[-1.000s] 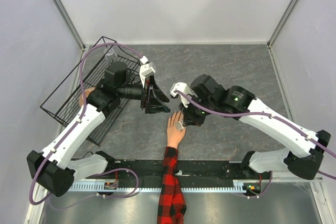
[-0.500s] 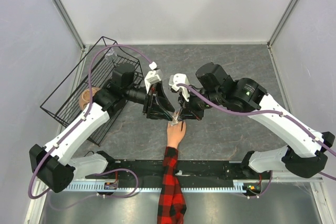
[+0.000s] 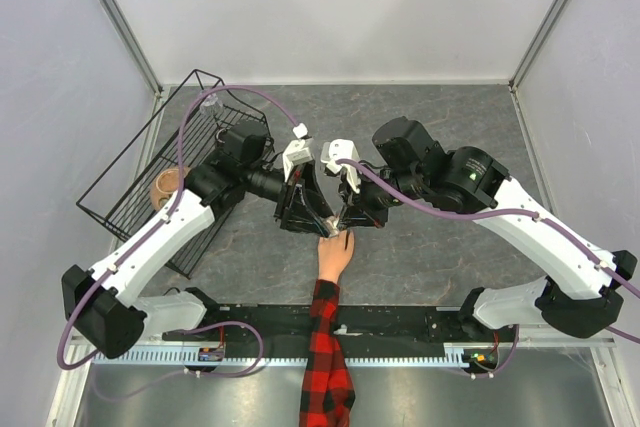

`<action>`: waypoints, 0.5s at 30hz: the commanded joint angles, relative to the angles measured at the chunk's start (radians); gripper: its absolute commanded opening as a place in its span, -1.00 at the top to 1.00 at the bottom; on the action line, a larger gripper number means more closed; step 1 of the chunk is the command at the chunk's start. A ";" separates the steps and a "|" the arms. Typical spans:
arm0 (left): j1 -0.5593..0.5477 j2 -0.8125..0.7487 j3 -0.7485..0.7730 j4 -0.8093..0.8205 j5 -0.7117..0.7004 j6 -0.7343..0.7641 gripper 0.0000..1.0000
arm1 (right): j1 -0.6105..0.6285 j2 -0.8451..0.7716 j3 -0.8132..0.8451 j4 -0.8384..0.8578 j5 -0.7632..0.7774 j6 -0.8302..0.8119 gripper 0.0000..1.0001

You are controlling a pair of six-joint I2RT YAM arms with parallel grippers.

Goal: Paint the nails

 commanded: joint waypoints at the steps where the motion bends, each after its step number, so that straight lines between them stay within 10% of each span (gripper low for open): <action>1: -0.014 0.020 0.046 -0.024 0.051 0.055 -0.18 | 0.000 -0.013 0.040 0.023 0.001 -0.023 1.00; 15: -0.040 0.048 0.075 -0.103 0.044 0.133 0.30 | 0.000 0.000 0.037 0.030 0.027 -0.023 1.00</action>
